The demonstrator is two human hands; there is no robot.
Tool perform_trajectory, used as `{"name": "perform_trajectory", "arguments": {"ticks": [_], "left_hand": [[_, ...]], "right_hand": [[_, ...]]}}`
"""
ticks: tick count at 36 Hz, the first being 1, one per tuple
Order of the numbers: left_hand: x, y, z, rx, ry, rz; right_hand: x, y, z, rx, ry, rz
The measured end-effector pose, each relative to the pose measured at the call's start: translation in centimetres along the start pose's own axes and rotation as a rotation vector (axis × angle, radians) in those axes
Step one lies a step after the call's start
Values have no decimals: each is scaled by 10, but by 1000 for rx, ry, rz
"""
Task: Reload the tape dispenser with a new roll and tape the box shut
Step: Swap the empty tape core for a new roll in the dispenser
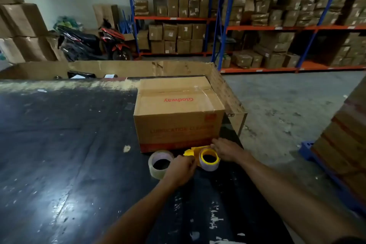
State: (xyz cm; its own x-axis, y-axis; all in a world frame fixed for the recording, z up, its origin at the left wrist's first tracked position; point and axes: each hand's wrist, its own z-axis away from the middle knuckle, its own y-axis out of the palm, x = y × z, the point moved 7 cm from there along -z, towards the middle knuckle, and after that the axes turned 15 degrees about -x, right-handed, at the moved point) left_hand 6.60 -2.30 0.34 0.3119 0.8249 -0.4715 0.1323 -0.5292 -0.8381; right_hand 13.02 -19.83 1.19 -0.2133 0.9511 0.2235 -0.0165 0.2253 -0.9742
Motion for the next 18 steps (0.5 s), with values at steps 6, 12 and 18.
{"name": "perform_trajectory", "arguments": {"ticks": [6, 12, 18], "left_hand": [[13, 48, -1, 88, -359, 169], [0, 60, -3, 126, -524, 275], [0, 59, -4, 126, -679, 498]], "right_hand": [[-10, 18, -1, 54, 4, -62], [-10, 22, -12, 66, -53, -89], [-4, 9, -22, 157, -137, -118]]}}
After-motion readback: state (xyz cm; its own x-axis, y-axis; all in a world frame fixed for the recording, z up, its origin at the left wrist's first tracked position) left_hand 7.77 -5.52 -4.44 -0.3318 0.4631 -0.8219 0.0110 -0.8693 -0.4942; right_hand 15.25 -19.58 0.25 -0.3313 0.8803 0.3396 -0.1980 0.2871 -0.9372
